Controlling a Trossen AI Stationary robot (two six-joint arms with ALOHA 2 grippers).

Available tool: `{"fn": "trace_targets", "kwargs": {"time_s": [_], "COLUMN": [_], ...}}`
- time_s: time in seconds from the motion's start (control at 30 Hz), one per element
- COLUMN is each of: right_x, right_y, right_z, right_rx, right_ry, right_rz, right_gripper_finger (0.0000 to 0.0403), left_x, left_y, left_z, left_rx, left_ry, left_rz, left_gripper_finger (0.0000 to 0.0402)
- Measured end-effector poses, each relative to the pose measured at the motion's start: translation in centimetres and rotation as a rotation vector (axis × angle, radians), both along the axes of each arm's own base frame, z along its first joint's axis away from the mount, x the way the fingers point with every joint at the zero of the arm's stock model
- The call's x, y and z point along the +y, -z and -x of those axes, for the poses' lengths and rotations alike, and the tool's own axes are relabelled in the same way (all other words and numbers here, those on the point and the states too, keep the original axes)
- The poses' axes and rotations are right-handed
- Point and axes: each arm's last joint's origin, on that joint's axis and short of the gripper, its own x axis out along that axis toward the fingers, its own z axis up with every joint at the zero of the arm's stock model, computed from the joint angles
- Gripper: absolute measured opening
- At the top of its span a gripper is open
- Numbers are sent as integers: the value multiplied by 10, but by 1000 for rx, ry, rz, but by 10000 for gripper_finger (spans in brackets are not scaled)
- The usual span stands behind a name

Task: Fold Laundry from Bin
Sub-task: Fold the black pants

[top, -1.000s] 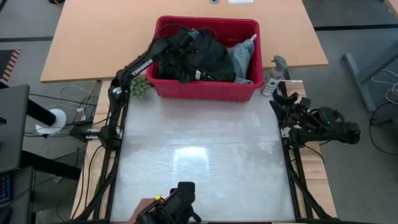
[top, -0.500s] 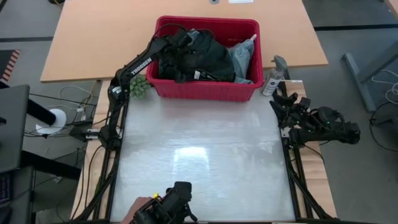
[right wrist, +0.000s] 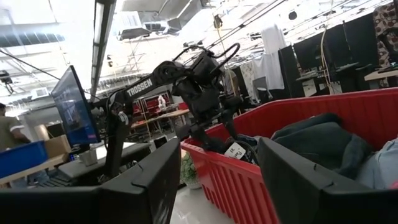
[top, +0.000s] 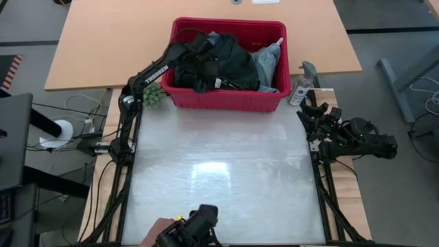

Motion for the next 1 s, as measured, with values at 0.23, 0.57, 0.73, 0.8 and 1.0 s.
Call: {"fn": "trace_targets", "kwargs": {"time_s": [0.23, 0.57, 0.73, 0.8, 1.0], "right_x": [-1, -1, -3, -3, -3], "right_y": [0, 0, -2, -4, -13], "right_z": [1, 1, -1, -6, -31], "right_rx": [1, -2, -10, 15, 78], "right_ry": [36, 42, 107, 143, 222], "right_rz": [-10, -12, -26, 3, 112], "right_gripper_finger": [240, 240, 240, 240, 240], "left_x": [4, 2, 0, 2, 3], "left_y": [14, 26, 17, 7, -25], "left_z": [-8, -11, -15, -16, -15], "left_rx": [23, 107, 141, 123, 32], "left_ry": [-18, 26, -32, -57, -128], "left_rz": [-90, -156, -254, -313, -378], "left_gripper_finger": [244, 22, 5, 4, 2]}}
